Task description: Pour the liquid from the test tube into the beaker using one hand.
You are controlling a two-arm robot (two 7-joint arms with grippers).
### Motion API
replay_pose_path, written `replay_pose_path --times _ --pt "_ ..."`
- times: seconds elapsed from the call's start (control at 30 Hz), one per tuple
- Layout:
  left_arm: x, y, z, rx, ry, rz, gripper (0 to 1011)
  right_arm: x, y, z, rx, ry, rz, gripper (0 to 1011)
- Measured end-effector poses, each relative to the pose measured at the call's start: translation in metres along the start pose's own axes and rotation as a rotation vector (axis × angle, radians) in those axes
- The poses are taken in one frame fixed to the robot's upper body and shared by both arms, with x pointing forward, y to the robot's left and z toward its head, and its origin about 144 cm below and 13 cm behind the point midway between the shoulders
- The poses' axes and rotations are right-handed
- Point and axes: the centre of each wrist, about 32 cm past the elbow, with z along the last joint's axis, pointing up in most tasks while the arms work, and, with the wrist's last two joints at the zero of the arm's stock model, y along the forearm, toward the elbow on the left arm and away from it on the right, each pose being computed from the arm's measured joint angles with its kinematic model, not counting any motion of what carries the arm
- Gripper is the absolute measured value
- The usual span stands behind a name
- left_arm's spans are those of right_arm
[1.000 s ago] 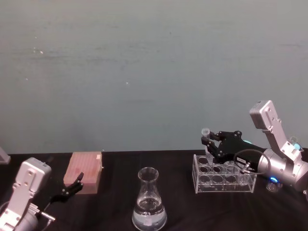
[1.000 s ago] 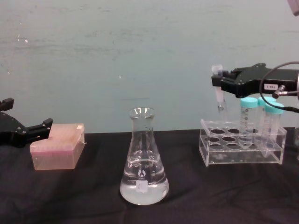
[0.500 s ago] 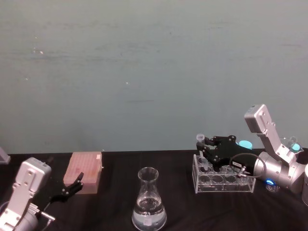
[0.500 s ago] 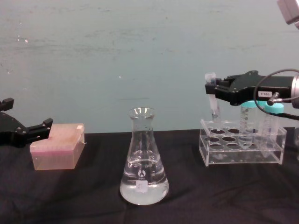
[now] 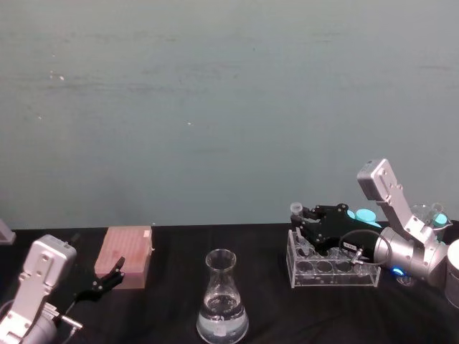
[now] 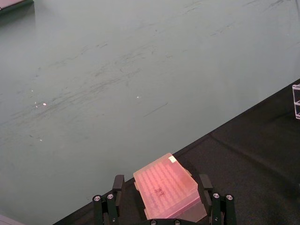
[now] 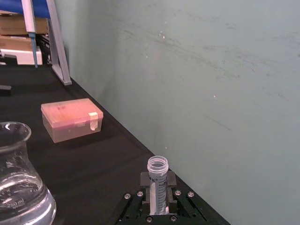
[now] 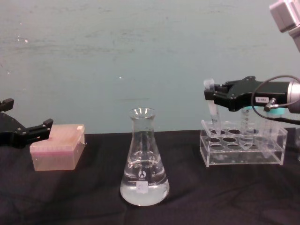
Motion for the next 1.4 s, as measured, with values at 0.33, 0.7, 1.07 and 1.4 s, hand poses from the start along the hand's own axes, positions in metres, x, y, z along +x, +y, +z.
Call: replay_pose_path --times 0.33,0.7,1.07,1.4 --pt "0.0 0.0 0.0 0.0 0.0 0.0 1000 0.004 0.003 -0.01 -0.015 0.007 -0.003 194" --pt "0.0 0.0 0.0 0.0 0.0 0.0 1000 0.004 0.006 -0.018 -0.009 0.047 0.012 195" --pt "0.0 0.0 0.0 0.0 0.0 0.0 1000 0.004 0.007 -0.02 -0.001 0.051 0.009 194" --pt "0.0 0.0 0.0 0.0 0.0 0.0 1000 0.005 0.007 -0.02 -0.002 0.05 0.009 195"
